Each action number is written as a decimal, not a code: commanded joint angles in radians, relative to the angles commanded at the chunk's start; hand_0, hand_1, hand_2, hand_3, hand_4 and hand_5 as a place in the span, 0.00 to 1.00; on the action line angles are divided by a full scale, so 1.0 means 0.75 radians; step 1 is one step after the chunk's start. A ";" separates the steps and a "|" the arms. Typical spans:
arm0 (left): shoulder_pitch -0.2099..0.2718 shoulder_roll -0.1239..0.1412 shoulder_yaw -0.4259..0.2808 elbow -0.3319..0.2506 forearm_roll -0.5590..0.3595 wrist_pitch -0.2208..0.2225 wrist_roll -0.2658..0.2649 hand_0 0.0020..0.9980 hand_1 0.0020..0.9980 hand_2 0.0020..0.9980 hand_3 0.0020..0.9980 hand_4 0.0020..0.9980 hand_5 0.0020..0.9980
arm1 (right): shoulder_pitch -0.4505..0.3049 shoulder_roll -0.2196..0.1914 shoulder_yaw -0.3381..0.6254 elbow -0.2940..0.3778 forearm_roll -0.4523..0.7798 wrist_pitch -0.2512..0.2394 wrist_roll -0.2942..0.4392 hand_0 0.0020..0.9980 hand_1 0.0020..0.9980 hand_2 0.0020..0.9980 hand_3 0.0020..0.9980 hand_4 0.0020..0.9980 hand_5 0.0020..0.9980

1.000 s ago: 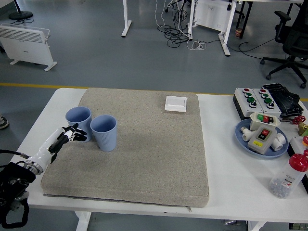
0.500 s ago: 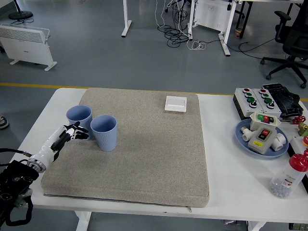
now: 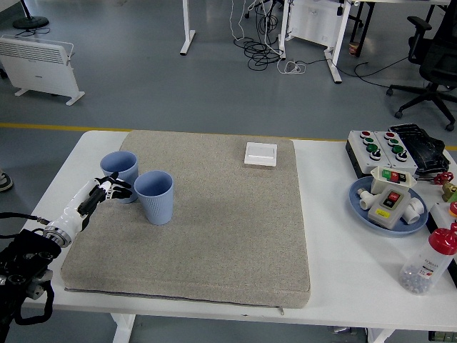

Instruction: Push cup pick cup insert cup

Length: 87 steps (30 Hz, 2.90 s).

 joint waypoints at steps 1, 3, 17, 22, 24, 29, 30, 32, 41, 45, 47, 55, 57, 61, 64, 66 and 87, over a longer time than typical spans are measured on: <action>-0.002 -0.001 -0.003 0.001 0.001 0.001 0.000 0.78 0.58 0.54 0.50 0.53 1.00 | 0.000 0.000 0.000 0.000 0.001 0.000 0.000 0.72 0.65 0.64 0.57 0.12 0.47; -0.003 0.001 -0.006 -0.004 0.008 0.001 0.004 0.78 0.58 0.54 0.50 0.53 1.00 | 0.000 0.000 0.001 0.000 0.005 -0.001 0.000 0.72 0.65 0.64 0.57 0.12 0.47; 0.076 0.068 -0.080 -0.175 0.100 0.031 0.000 0.70 0.58 0.54 0.50 0.53 1.00 | -0.012 -0.001 0.008 0.000 -0.002 -0.002 0.000 0.72 0.65 0.64 0.57 0.12 0.47; 0.151 0.153 -0.237 -0.361 0.229 0.069 -0.011 0.63 0.56 0.53 0.50 0.53 1.00 | -0.016 -0.003 0.012 0.000 -0.001 -0.003 0.001 0.72 0.65 0.64 0.57 0.12 0.47; 0.180 0.191 -0.308 -0.450 0.293 0.092 -0.014 0.47 0.49 0.49 0.49 0.53 1.00 | -0.017 -0.004 0.015 0.000 -0.001 -0.004 0.001 0.72 0.65 0.64 0.57 0.12 0.47; 0.239 0.288 -0.489 -0.702 0.457 0.168 -0.068 0.47 0.49 0.49 0.49 0.53 1.00 | -0.020 -0.006 0.017 0.000 0.006 -0.006 0.003 0.72 0.65 0.64 0.57 0.12 0.47; 0.239 0.303 -0.514 -0.753 0.480 0.178 -0.072 0.43 0.49 0.49 0.49 0.69 0.80 | -0.021 -0.007 0.017 0.000 0.007 -0.006 0.003 0.72 0.65 0.64 0.57 0.12 0.47; 0.223 0.332 -0.529 -0.848 0.525 0.187 -0.041 0.43 0.49 0.49 0.49 0.69 0.80 | -0.023 -0.007 0.017 0.000 0.007 -0.006 0.003 0.72 0.65 0.64 0.57 0.12 0.47; 0.013 0.397 -0.283 -1.035 0.907 0.056 0.417 0.84 0.81 0.89 0.77 0.85 0.69 | -0.027 -0.010 0.012 0.000 0.007 -0.007 -0.003 0.73 0.65 0.64 0.57 0.12 0.47; -0.050 0.383 -0.184 -1.027 0.969 0.008 0.567 0.92 0.89 0.98 0.89 0.93 0.67 | -0.025 -0.010 0.007 0.000 0.015 -0.007 -0.003 0.72 0.65 0.64 0.57 0.12 0.47; -0.081 0.374 -0.131 -1.023 0.996 -0.009 0.605 0.92 0.89 0.98 0.89 0.93 0.67 | -0.024 -0.010 0.005 0.000 0.021 -0.008 -0.003 0.72 0.65 0.64 0.57 0.12 0.47; -0.202 0.333 0.029 -0.962 1.094 -0.076 0.705 0.96 0.94 1.00 0.95 0.98 0.49 | -0.021 -0.011 -0.001 0.000 0.031 -0.008 -0.003 0.73 0.65 0.64 0.57 0.12 0.47; -0.225 0.326 0.064 -0.942 1.108 -0.098 0.732 0.96 0.94 1.00 0.95 0.98 0.49 | -0.020 -0.011 -0.001 0.000 0.032 -0.008 -0.002 0.73 0.65 0.64 0.57 0.12 0.47; -0.250 0.314 0.100 -0.914 1.122 -0.113 0.747 0.97 0.94 1.00 0.96 0.96 0.40 | -0.019 -0.011 -0.002 0.000 0.033 -0.009 -0.002 0.73 0.65 0.64 0.57 0.12 0.47; -0.278 0.299 0.133 -0.875 1.147 -0.123 0.760 0.97 0.94 1.00 0.96 0.96 0.40 | -0.018 -0.012 -0.002 0.000 0.031 -0.009 -0.002 0.73 0.65 0.64 0.57 0.12 0.47; -0.288 0.293 0.143 -0.859 1.156 -0.125 0.767 0.98 0.94 1.00 0.96 0.94 0.34 | -0.016 -0.012 -0.002 0.000 0.031 -0.009 -0.002 0.73 0.65 0.64 0.58 0.12 0.47; -0.330 0.275 0.207 -0.772 1.222 -0.130 0.768 0.87 0.81 0.94 0.82 0.82 0.18 | -0.014 -0.013 0.001 0.000 0.028 -0.009 -0.001 0.73 0.65 0.64 0.58 0.12 0.47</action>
